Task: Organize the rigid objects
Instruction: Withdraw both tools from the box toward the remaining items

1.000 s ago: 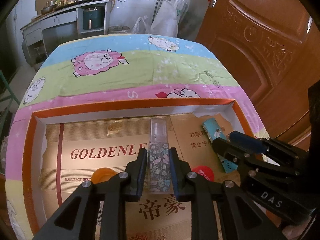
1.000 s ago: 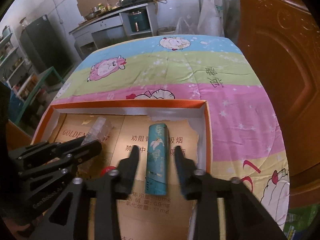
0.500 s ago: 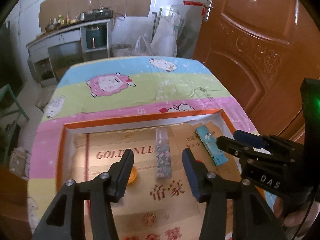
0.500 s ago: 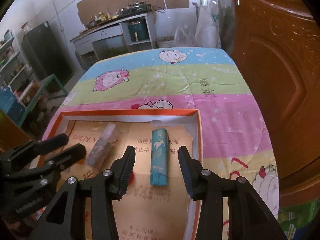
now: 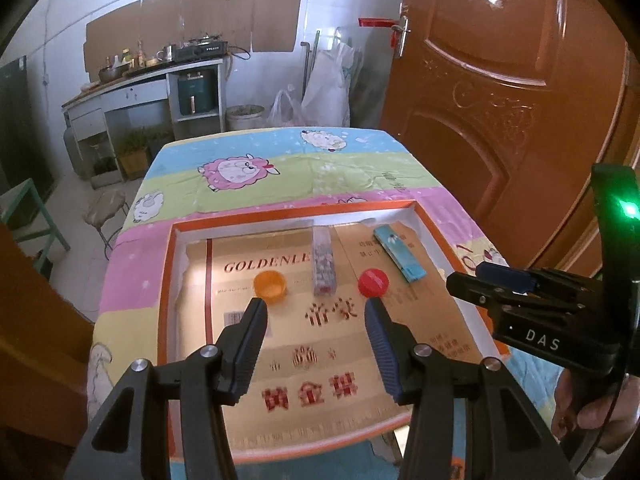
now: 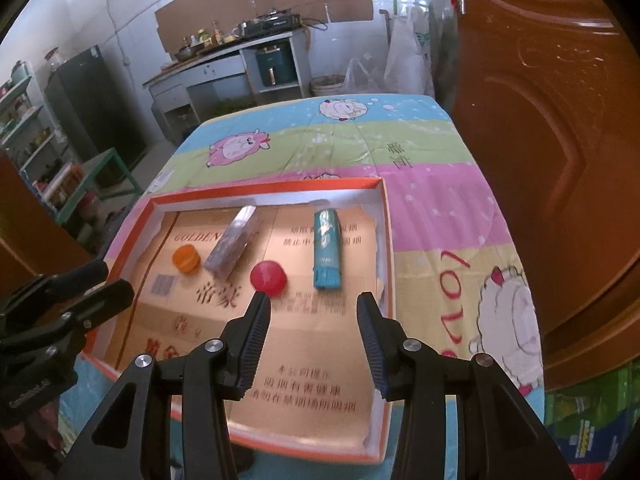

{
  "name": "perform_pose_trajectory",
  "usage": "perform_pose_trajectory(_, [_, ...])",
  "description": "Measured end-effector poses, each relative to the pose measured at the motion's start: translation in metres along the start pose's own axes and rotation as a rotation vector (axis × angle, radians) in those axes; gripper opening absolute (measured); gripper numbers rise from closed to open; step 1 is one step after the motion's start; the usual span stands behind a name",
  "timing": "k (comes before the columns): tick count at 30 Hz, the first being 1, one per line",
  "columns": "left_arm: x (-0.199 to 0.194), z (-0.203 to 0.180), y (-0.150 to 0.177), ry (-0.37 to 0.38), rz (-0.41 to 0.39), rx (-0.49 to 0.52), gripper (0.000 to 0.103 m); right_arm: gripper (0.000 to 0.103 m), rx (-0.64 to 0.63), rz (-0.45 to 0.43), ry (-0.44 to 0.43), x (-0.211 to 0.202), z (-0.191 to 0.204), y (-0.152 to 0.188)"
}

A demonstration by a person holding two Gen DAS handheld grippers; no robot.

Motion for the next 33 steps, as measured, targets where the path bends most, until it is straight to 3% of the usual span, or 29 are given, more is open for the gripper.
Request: perform_pose_trajectory(33, [-0.114, 0.010, 0.064, 0.000, -0.098, -0.087, 0.051, 0.046, -0.054, -0.058, 0.015, -0.110, 0.042, 0.060])
Point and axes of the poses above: each gripper's, at about its wrist camera, not at the fingertips, and x roughly the way its jaws point, z to its left, y to its underside, the point moved 10 cm from there along x, roughly the way its jaws point, and after that the axes turned 5 degrees about -z, right-handed, at the moved point
